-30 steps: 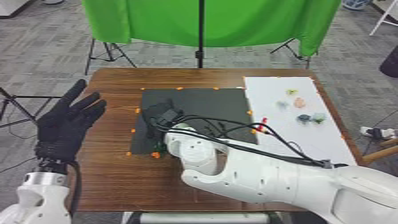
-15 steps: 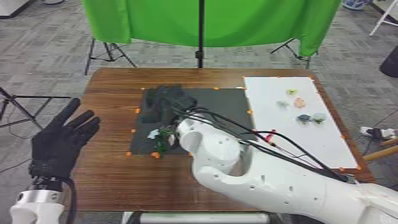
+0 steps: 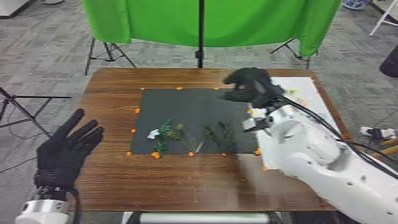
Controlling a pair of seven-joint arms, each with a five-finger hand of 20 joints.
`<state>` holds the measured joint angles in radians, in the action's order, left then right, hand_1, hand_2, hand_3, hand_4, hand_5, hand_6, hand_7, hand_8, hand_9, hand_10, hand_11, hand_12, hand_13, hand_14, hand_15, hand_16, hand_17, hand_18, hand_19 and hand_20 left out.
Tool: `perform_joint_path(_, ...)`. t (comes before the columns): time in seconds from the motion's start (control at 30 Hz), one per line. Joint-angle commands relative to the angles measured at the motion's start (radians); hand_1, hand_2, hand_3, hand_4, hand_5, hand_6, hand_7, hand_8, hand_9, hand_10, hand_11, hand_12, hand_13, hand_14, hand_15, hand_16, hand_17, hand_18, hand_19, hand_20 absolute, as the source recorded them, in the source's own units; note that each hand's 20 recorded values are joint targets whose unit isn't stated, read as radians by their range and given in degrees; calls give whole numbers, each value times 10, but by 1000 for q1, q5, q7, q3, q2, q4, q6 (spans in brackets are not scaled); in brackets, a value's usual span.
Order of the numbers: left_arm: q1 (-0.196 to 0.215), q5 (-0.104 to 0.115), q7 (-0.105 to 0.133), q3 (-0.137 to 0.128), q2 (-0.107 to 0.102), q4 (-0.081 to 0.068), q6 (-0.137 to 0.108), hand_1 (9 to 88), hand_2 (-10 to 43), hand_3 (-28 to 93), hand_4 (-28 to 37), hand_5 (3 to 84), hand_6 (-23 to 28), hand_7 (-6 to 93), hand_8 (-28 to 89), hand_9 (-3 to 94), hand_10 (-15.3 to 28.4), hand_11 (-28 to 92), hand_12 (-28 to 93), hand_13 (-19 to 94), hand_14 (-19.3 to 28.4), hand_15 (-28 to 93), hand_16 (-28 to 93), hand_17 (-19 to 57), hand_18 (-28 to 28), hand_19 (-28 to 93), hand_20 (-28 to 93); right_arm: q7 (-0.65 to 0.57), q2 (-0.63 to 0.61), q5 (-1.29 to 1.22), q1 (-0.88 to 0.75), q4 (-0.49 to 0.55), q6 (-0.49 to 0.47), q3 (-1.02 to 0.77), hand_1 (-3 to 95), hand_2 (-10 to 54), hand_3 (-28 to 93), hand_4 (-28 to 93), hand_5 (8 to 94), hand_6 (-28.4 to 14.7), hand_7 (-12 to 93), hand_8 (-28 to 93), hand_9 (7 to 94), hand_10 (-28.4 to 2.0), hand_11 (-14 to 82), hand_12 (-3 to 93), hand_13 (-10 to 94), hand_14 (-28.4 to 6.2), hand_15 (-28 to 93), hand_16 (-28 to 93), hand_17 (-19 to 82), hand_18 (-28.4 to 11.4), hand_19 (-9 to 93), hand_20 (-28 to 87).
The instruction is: Arrange flowers
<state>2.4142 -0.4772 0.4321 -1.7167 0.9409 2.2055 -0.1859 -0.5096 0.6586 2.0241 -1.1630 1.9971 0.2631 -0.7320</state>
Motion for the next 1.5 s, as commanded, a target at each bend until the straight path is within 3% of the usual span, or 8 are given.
perform_joint_path(0.03, 19, -2, 8, 9, 20, 1, 2, 223, 56, 817, -272, 332, 68, 106, -101, 329, 195, 189, 91, 209, 273, 422, -88, -116, 248, 530, 53, -64, -250, 23, -177, -81, 9, -171, 321, -95, 796, -283, 569, 9, 167, -139, 593, -119, 318, 139, 532, -115, 660, 124, 140, -246, 671, 374)
perform_joint_path(0.23, 21, -6, 4, 11, 31, 0, 1, 226, 56, 816, -268, 332, 68, 107, -101, 329, 196, 190, 90, 209, 273, 423, -87, -116, 248, 530, 54, -95, -292, 45, -199, -149, -63, -152, 315, -95, 795, -283, 537, 11, 167, -139, 543, -141, 268, 135, 514, -116, 679, 117, 137, -252, 669, 372)
perform_joint_path(0.47, 20, -17, -9, 12, 50, -2, 7, 226, 56, 816, -267, 332, 68, 107, -102, 329, 195, 191, 91, 210, 273, 424, -88, -116, 248, 529, 53, -162, -242, 73, 17, -240, -88, 97, 316, -95, 796, -283, 531, 18, 174, -143, 545, -139, 251, 137, 517, -115, 676, 107, 140, -258, 672, 374)
perform_joint_path(0.67, 4, -22, -18, 25, 45, -5, 14, 227, 56, 816, -267, 333, 69, 107, -102, 329, 196, 190, 90, 209, 273, 424, -88, -116, 248, 529, 53, -180, -227, 87, 72, -274, -130, 161, 320, -95, 799, -283, 532, 21, 174, -143, 563, -131, 265, 143, 525, -112, 687, 110, 148, -258, 690, 383)
perform_joint_path(0.87, 10, -15, -8, 24, 36, -4, 4, 228, 56, 815, -267, 333, 68, 106, -102, 328, 196, 189, 90, 209, 273, 423, -88, -117, 248, 530, 53, -208, -221, 151, 98, -291, -26, 235, 409, -95, 767, -282, 663, 43, 183, -109, 721, -99, 288, 169, 626, -76, 677, 141, 185, -240, 724, 409)
perform_joint_path(1.07, 14, -13, -8, 22, 39, -3, 5, 227, 56, 816, -267, 334, 69, 106, -101, 329, 197, 190, 90, 209, 273, 423, -88, -117, 248, 530, 53, -219, -202, 190, 74, -282, -33, 223, 545, -95, 664, -283, 827, 48, 190, -12, 900, -53, 144, 345, 703, -34, 664, 239, 226, -219, 754, 436)
perform_joint_path(1.3, 6, -26, -27, 15, 56, -3, 12, 227, 56, 815, -267, 335, 70, 105, -101, 329, 196, 190, 90, 209, 273, 425, -88, -117, 247, 530, 53, -228, -198, 179, 59, -266, -51, 214, 546, -95, 673, -283, 846, 50, 193, -4, 926, -45, 150, 363, 733, -28, 666, 259, 232, -210, 771, 445)
perform_joint_path(1.5, 10, -25, -23, 16, 57, -3, 12, 228, 57, 814, -266, 336, 71, 106, -101, 329, 196, 190, 90, 209, 273, 425, -89, -116, 247, 530, 53, -219, -185, 152, 47, -263, -124, 188, 471, -95, 712, -283, 748, 32, 191, -33, 848, -65, 198, 316, 686, -55, 688, 212, 208, -225, 760, 464)
